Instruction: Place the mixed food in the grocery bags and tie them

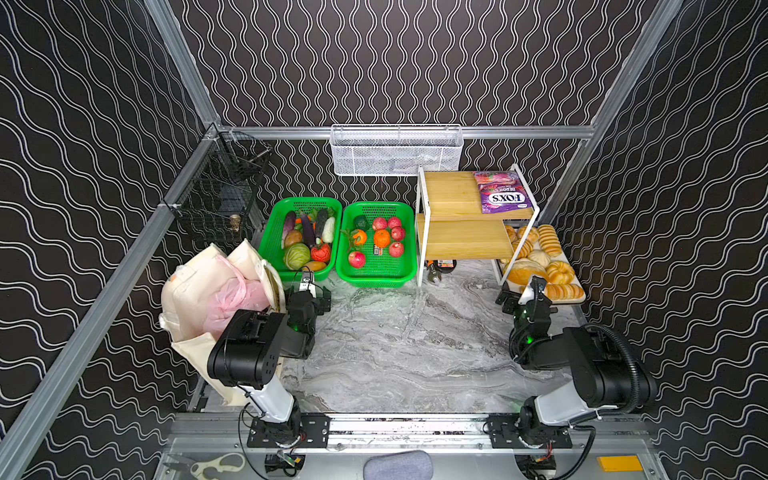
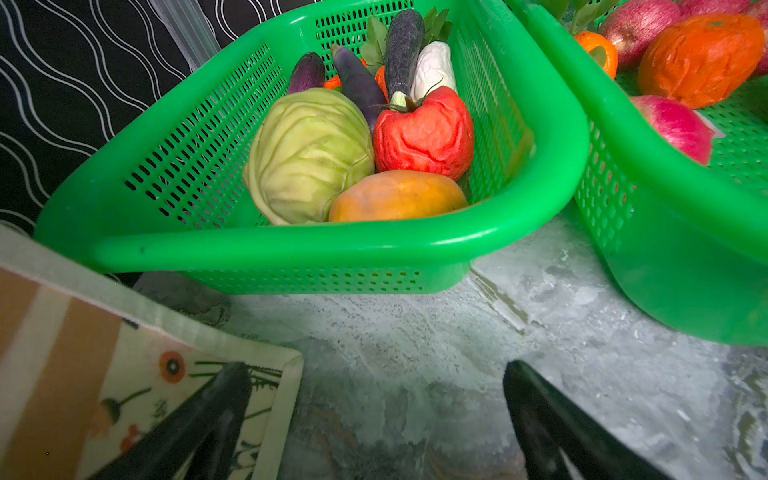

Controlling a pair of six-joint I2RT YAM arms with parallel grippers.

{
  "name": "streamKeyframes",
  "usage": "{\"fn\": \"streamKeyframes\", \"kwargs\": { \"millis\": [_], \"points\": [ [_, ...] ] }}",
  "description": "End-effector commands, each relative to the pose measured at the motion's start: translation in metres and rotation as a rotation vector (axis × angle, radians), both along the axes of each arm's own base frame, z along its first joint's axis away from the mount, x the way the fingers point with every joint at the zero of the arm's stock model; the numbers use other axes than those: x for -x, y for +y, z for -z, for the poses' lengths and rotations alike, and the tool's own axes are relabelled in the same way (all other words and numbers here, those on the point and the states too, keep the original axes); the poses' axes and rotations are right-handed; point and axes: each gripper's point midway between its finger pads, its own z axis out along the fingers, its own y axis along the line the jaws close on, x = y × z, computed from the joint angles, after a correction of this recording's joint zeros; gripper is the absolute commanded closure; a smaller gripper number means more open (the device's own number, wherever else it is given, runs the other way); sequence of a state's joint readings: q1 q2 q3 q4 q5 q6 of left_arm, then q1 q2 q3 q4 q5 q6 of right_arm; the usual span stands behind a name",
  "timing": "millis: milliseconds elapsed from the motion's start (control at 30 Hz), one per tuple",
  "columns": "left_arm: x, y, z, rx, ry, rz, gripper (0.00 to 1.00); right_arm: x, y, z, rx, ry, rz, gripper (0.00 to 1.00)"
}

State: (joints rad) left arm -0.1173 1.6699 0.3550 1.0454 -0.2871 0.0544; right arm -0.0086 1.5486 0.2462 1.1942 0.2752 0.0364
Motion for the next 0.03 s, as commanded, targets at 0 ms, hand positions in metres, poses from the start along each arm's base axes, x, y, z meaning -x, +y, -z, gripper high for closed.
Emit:
{"fn": "streamKeyframes", "kwargs": {
  "millis": [0],
  "points": [
    [-0.0014,0.0018,-0.0069,0.0,-0.03,-0.01,0.01,-0.0006,-0.0015,-0.0083,0.0,-0.035,0.01,0.0]
  ]
}}
